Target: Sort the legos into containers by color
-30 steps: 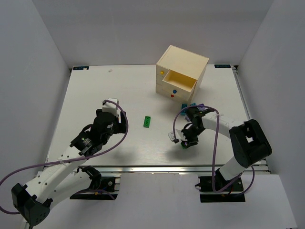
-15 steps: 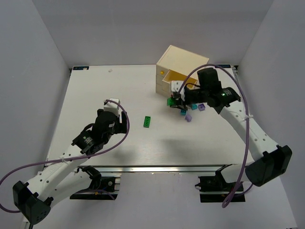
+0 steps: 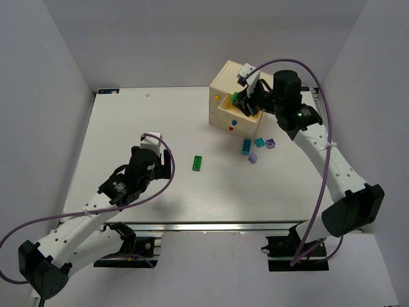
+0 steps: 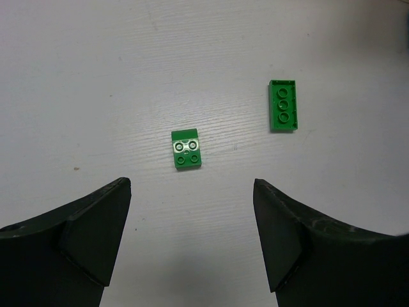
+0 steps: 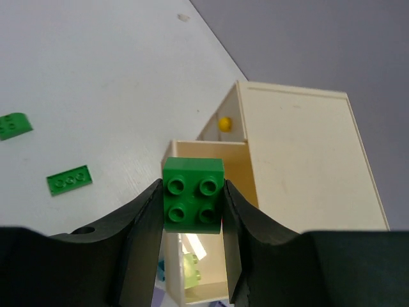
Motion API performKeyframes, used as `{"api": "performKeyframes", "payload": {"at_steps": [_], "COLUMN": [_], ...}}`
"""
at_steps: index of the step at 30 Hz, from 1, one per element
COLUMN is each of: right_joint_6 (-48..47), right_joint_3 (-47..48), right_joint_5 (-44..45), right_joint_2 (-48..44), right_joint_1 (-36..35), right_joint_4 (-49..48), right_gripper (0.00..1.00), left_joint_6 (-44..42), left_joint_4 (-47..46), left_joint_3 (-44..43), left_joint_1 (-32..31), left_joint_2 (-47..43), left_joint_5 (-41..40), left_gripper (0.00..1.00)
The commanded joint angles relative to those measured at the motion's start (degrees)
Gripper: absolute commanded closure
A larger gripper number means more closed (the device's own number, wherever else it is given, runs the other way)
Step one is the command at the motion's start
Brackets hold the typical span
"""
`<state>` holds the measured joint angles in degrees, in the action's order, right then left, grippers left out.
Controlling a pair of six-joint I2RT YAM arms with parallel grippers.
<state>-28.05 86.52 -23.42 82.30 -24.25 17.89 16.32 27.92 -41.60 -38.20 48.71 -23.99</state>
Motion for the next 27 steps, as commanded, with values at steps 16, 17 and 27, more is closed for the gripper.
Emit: {"api": "performKeyframes", "payload": {"at_steps": [16, 17, 27], "right_joint_6": [1.6, 1.51, 2.3], "right_joint_3": [2.25, 2.25, 1.72], "right_joint_5": [5.31, 5.23, 4.17], "right_joint_2": [7.52, 7.61, 8.14], "right_joint_1": [4.83, 5.17, 6.32], "right_joint_4": [-3.56, -3.56, -3.48], "right_gripper": [0.68, 0.67, 0.53], "left_joint_6": [-0.58, -0.58, -0.58], "left_joint_4": [-0.68, -0.59, -0.76], "left_joint_3": [0.56, 0.56, 0.56], "left_joint_1": [0.23, 0.23, 0.23], "left_joint_2": [0.34, 0.42, 0.69], "left_joint_5": [0.96, 1.05, 1.14], "left_gripper": [0.13, 0.13, 0.13]}}
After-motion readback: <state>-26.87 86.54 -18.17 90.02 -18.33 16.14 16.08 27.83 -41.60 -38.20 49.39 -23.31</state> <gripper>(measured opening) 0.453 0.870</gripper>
